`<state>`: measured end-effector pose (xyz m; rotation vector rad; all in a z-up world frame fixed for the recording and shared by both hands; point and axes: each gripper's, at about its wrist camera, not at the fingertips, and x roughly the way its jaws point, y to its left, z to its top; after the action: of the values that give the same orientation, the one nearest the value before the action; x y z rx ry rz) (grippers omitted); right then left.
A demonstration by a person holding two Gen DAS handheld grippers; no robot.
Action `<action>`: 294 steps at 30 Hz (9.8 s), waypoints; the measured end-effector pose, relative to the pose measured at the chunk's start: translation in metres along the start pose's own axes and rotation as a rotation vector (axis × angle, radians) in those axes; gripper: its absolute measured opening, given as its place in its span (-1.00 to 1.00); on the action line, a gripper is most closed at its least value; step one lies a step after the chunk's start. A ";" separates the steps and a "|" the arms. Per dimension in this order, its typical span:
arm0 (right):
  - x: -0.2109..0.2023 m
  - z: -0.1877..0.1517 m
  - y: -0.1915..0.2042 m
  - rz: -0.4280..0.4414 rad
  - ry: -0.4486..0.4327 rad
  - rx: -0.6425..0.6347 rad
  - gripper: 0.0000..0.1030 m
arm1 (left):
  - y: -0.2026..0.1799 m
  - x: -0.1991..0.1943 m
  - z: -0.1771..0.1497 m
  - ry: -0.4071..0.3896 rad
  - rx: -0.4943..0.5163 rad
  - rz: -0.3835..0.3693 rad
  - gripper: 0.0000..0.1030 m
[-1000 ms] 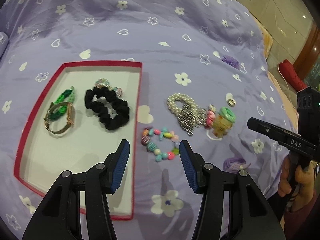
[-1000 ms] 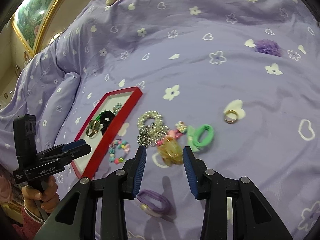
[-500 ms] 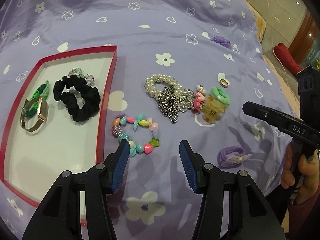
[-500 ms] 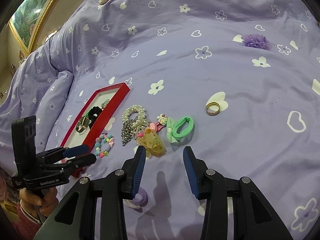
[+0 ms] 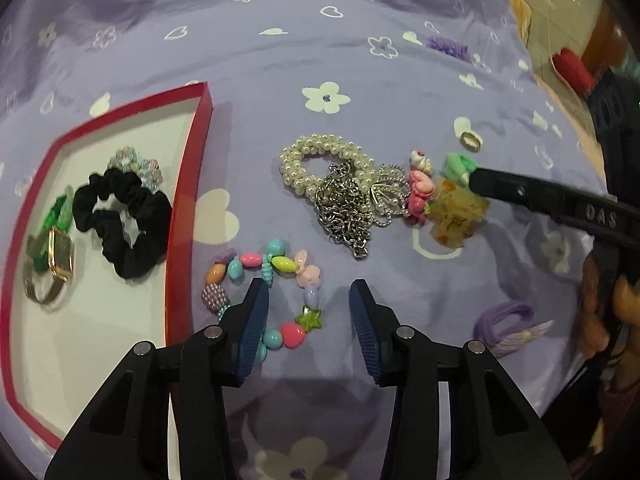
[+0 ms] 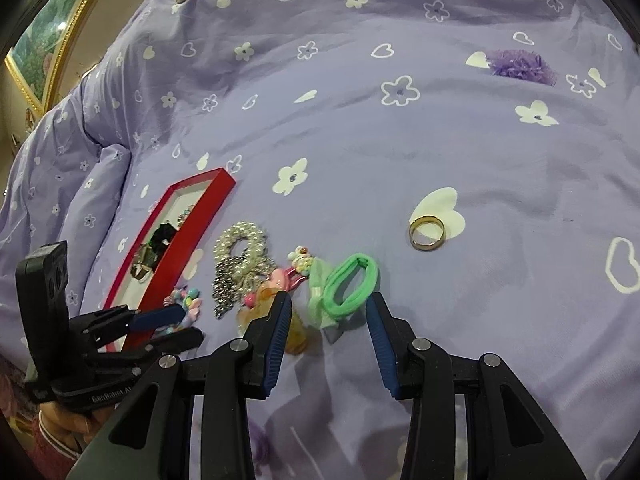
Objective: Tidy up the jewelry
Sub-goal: 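Grasp the pastel beaded bracelet with the left tool while the right grasps the green hair tie, then carry the beaded bracelet and green hair tie over the red tray with both tools, then lower and open both tools to drop the bracelet and hair tie in the tray, then move the left tool to the yellow claw clip while the right moves to the gold ring, then grasp the yellow claw clip with the left tool while the right grasps the gold ring, then carry the claw clip and gold ring over the red tray with both tools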
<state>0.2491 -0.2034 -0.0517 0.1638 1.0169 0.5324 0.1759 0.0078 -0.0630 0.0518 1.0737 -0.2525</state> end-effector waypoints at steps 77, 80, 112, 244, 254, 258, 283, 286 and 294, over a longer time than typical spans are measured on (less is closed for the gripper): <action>0.032 0.001 0.194 0.289 0.039 -0.299 -0.72 | 0.136 -0.115 -0.037 -0.271 -0.278 0.018 -0.87; 0.047 0.001 0.206 0.290 0.068 -0.319 -0.72 | 0.147 -0.107 -0.039 -0.260 -0.297 0.019 -0.87; 0.118 -0.010 0.232 0.186 0.192 -0.439 -0.55 | 0.206 -0.043 -0.065 -0.128 -0.425 0.067 -0.85; -0.040 -0.014 0.045 0.059 -0.085 -0.162 -0.55 | -0.004 -0.088 -0.016 -0.231 -0.105 -0.120 -0.32; -0.030 -0.020 0.095 0.136 -0.046 -0.221 -0.55 | 0.042 -0.107 -0.037 -0.260 -0.192 -0.066 -0.32; -0.025 -0.022 0.113 0.185 -0.035 -0.244 -0.55 | 0.062 -0.113 -0.047 -0.269 -0.232 -0.044 -0.32; 0.037 -0.025 0.219 0.251 0.073 -0.412 -0.55 | 0.161 -0.112 -0.085 -0.250 -0.390 0.082 -0.32; 0.052 -0.024 0.225 0.240 0.096 -0.428 -0.55 | 0.169 -0.106 -0.085 -0.237 -0.394 0.089 -0.32; 0.081 -0.020 0.231 0.194 0.139 -0.456 -0.55 | 0.180 -0.083 -0.077 -0.195 -0.385 0.114 -0.32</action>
<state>0.1854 0.0331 -0.0385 -0.1844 0.9939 0.9482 0.1134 0.2100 -0.0417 -0.2520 0.9058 0.0546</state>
